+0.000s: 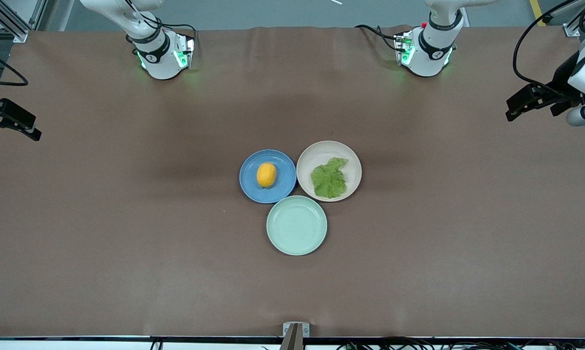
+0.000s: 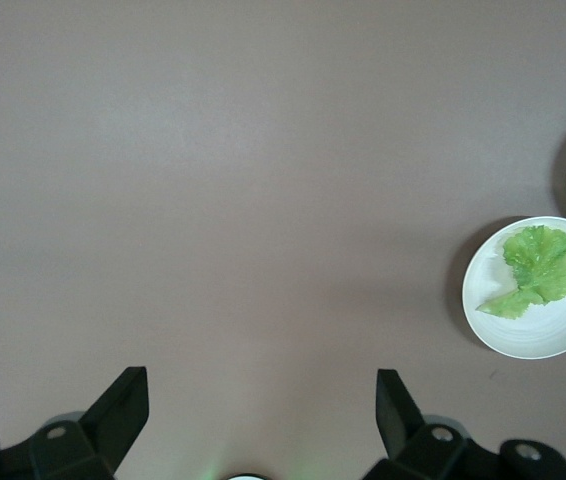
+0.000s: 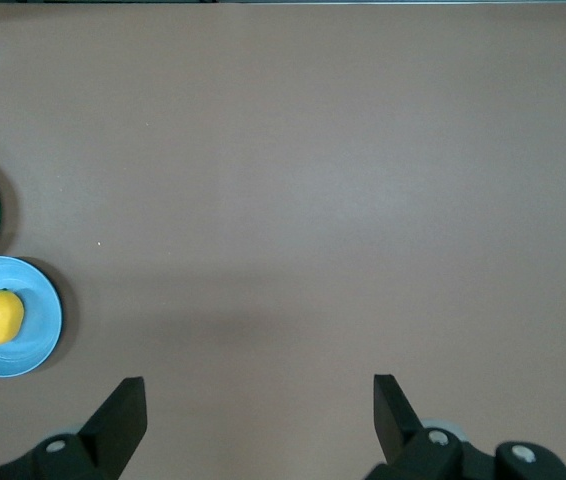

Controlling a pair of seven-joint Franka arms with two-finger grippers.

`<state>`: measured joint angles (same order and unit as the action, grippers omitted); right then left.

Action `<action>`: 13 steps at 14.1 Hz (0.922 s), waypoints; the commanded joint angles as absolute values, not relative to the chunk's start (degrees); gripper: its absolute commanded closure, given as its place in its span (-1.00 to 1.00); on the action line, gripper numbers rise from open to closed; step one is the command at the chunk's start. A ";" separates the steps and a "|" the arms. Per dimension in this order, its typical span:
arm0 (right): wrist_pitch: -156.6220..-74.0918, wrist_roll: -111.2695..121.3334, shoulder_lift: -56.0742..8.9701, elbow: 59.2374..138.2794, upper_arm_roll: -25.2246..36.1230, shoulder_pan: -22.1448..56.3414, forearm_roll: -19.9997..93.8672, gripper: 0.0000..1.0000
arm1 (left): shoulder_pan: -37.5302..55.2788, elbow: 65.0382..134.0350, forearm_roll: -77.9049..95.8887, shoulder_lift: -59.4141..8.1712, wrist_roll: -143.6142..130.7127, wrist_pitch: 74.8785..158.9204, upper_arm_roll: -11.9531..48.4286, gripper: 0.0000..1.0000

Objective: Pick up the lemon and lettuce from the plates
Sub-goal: 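Move the right gripper toward the lemon while the left gripper approaches the lettuce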

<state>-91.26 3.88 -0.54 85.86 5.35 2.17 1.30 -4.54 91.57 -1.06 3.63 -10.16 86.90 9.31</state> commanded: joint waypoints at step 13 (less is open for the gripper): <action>-91.14 2.82 -2.98 84.99 4.83 15.28 0.53 -1.00 | -4.22 98.33 4.49 -1.93 -25.26 92.70 17.29 -1.00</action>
<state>-91.27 3.65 -1.32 85.86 4.49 12.37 1.28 -4.38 95.86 4.24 -0.79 -18.72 89.07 13.42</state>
